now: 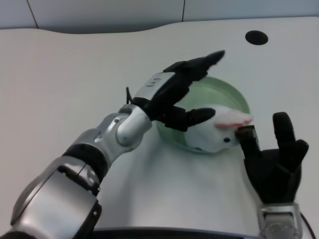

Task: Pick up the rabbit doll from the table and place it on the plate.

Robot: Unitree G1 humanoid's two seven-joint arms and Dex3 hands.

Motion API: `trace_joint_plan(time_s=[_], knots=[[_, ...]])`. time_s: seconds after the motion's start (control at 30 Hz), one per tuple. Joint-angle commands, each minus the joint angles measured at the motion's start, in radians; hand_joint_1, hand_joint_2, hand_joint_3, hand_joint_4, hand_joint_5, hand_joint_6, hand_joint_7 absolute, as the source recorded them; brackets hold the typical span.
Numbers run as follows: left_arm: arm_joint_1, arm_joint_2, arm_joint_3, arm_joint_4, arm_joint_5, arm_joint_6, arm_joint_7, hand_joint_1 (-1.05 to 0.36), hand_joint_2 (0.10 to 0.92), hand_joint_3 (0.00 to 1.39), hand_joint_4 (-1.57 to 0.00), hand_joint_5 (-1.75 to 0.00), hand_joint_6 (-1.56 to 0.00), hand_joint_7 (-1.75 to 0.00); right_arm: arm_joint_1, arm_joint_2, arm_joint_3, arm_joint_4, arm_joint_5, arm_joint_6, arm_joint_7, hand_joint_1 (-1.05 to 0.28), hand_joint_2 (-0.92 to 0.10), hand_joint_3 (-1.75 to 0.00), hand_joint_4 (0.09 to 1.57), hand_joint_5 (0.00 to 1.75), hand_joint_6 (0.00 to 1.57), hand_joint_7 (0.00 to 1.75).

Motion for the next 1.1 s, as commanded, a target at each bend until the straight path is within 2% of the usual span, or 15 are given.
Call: trace_joint_plan(time_s=[0.03, 0.1, 0.17, 0.3, 0.4, 0.47, 0.53, 0.6, 0.77, 0.9, 1.03, 1.1], knots=[[0.048, -0.003, 0.145, -0.023, -0.183, -0.027, -0.216, -1.05, 0.921, 0.68, -0.04, -0.02, 0.00, 0.00, 0.060, 0.018, -0.007, 0.065, 0.003, 0.019, -0.003, -0.67, -0.92, -0.32, 0.71, 1.03, 1.03, 0.00], [0.074, -0.019, 0.272, -0.043, -0.351, 0.002, -0.408, -1.05, 0.921, 0.52, -0.10, -0.05, -0.02, -0.01, 0.055, 0.012, -0.004, 0.069, 0.000, 0.023, -0.005, -0.66, -0.92, -0.32, 0.71, 1.03, 1.03, 0.00], [0.097, -0.023, 0.362, -0.068, -0.471, 0.032, -0.541, -1.04, 0.921, 0.45, -0.15, -0.08, -0.03, -0.01, 0.050, 0.009, -0.004, 0.075, -0.001, 0.025, -0.005, -0.66, -0.92, -0.31, 0.71, 1.02, 1.03, 0.00], [0.140, -0.034, 0.529, -0.126, -0.697, 0.163, -0.783, -1.00, 0.921, 0.40, -0.17, -0.08, -0.02, -0.01, 0.041, 0.000, -0.001, 0.086, -0.003, 0.031, -0.004, -0.65, -0.92, -0.31, 0.70, 1.01, 1.03, 0.00], [0.183, -0.031, 0.616, -0.176, -0.822, 0.250, -0.944, -0.95, 0.921, 0.43, -0.13, -0.06, -0.01, 0.00, 0.038, -0.007, 0.003, 0.087, -0.008, 0.039, -0.021, -0.66, -0.92, -0.29, 0.71, 1.01, 1.04, 0.01], [0.215, -0.024, 0.655, -0.210, -0.883, 0.316, -1.030, -0.96, 0.921, 0.44, -0.12, -0.05, 0.00, 0.00, 0.037, -0.009, 0.005, 0.085, -0.012, 0.037, -0.028, -0.66, -0.92, -0.29, 0.71, 1.01, 1.04, 0.01], [0.241, -0.021, 0.676, -0.237, -0.912, 0.358, -1.074, -0.96, 0.921, 0.43, -0.12, -0.05, -0.01, 0.00, 0.037, -0.013, 0.006, 0.086, -0.012, 0.038, -0.024, -0.65, -0.92, -0.30, 0.71, 1.01, 1.04, 0.01], [0.288, -0.015, 0.696, -0.254, -0.934, 0.368, -1.123, -0.95, 0.921, 0.44, -0.16, -0.07, -0.02, -0.01, 0.037, -0.017, 0.007, 0.086, -0.014, 0.038, -0.032, -0.65, -0.92, -0.30, 0.71, 1.02, 1.04, 0.01], [0.372, -0.015, 0.738, -0.267, -0.971, 0.398, -1.181, -0.93, 0.921, 0.48, -0.21, -0.10, -0.04, -0.02, 0.037, -0.029, 0.008, 0.089, -0.015, 0.049, -0.037, -0.65, -0.92, -0.28, 0.70, 1.03, 1.04, 0.01], [0.464, -0.033, 0.780, -0.292, -1.013, 0.437, -1.207, -0.92, 0.921, 0.47, -0.20, -0.09, -0.07, -0.02, 0.042, -0.042, 0.011, 0.086, -0.023, 0.046, -0.044, -0.66, -0.92, -0.28, 0.70, 1.05, 1.06, 0.01], [0.526, -0.049, 0.793, -0.320, -1.026, 0.437, -1.226, -0.92, 0.921, 0.46, -0.21, -0.09, -0.09, -0.03, 0.039, -0.053, 0.009, 0.095, -0.025, 0.061, -0.037, -0.66, -0.92, -0.28, 0.69, 1.06, 1.05, 0.00], [0.539, -0.053, 0.796, -0.330, -1.027, 0.439, -1.229, -0.92, 0.921, 0.47, -0.21, -0.09, -0.09, -0.03, 0.038, -0.054, 0.009, 0.097, -0.025, 0.063, -0.036, -0.66, -0.92, -0.28, 0.69, 1.06, 1.04, 0.00]])
